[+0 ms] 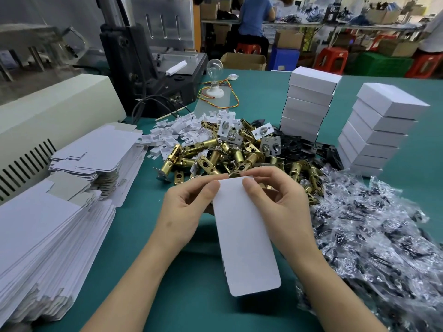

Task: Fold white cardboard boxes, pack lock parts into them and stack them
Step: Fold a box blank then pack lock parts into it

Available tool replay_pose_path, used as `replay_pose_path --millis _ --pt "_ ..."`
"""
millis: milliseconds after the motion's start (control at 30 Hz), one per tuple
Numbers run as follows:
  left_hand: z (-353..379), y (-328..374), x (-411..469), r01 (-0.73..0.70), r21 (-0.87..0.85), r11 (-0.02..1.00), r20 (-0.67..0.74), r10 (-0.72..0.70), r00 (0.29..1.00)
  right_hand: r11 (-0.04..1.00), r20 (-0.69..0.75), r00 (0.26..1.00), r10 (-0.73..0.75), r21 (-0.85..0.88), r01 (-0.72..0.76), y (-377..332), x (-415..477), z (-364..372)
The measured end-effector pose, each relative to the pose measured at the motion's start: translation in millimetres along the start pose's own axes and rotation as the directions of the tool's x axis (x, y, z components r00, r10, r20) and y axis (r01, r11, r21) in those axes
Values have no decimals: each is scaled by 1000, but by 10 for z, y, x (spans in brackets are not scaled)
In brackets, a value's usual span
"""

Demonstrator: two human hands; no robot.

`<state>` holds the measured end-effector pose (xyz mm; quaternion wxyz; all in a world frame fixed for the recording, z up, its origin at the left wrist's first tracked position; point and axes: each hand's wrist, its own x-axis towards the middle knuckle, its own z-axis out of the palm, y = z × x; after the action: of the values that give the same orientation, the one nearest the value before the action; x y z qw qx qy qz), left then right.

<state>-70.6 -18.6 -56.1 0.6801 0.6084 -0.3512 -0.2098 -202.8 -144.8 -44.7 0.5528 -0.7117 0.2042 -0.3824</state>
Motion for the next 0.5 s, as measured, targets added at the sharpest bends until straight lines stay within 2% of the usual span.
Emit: replay_pose_path --millis 133,267,333,400,500 --pt "-20 15 7 26 -15 1000 -19 -26 999 1000 17 1000 -4 -7 4 -6 -4 21" --pt "-41 85 37 160 -160 974 -126 -181 975 997 75 995 -70 -33 73 -5 8 -1" --pt "-80 92 57 247 -199 948 -204 -286 936 962 159 967 -200 -154 225 -10 14 3" --pt "-107 66 76 309 -195 931 -260 -353 899 869 287 895 -341 -268 416 6 13 22" --pt "-130 -14 99 312 -87 946 -277 -324 905 823 302 860 -411 -283 493 44 -3 47"
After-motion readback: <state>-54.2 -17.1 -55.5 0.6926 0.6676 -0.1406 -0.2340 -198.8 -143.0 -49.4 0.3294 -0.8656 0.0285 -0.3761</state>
